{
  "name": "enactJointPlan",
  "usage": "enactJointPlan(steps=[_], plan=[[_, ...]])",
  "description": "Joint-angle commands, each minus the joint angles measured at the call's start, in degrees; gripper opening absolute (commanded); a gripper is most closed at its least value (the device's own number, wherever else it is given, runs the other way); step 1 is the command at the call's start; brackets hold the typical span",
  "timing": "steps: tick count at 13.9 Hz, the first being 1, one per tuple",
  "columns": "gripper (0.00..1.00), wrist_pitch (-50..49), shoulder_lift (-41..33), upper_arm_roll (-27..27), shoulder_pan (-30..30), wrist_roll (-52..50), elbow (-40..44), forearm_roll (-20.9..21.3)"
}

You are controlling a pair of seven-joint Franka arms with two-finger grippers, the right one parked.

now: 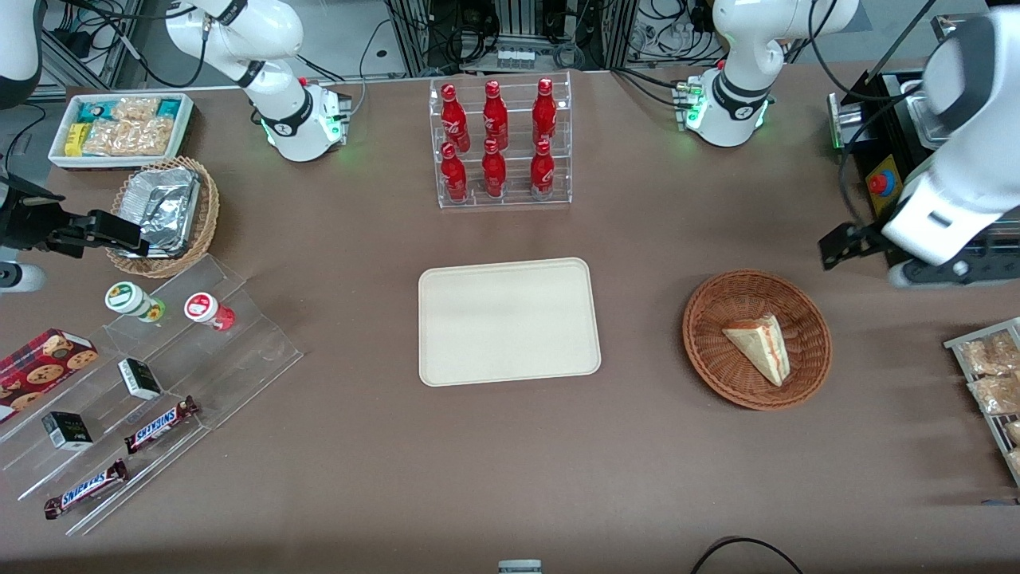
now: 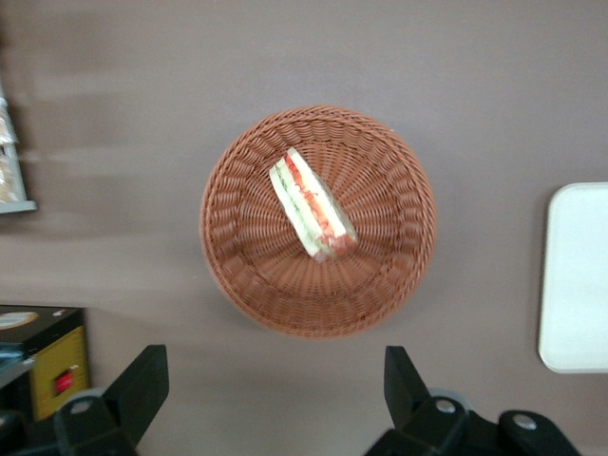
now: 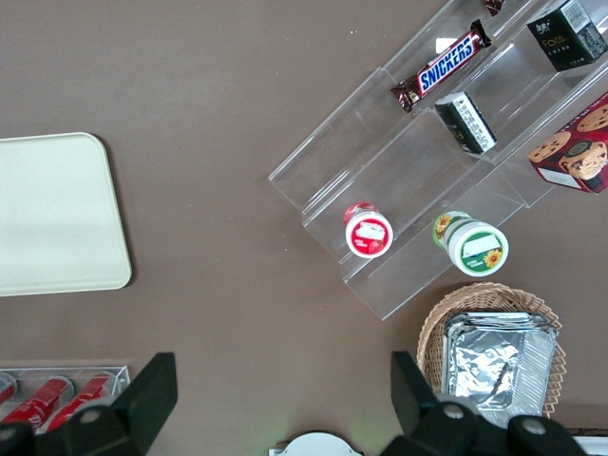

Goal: Place sandwich from basket to tray
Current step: 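Move the left gripper down over the sandwich in the wicker basket, then close the left gripper on the wrapped sandwich's crust edge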

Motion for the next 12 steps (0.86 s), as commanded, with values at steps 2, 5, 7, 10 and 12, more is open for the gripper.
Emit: enactJointPlan(steps=[2,5,7,10,12], plan=[[1.0,16.1,-2.2,-0.6,-0.2,-12.1,-13.9,1.0],[1.0,26.1,-0.6,-0.9,-0.8,-21.6,-19.1,1.0],[1.0,29.0,1.7,-1.0,-0.9,-24.0,-19.2,1.0],[1.0,32.3,5.2,-0.9,-1.1,-25.4,-19.3,1.0],[1.0,35.1,7.7,-0.8,-1.1,-25.5,-19.3,1.1]])
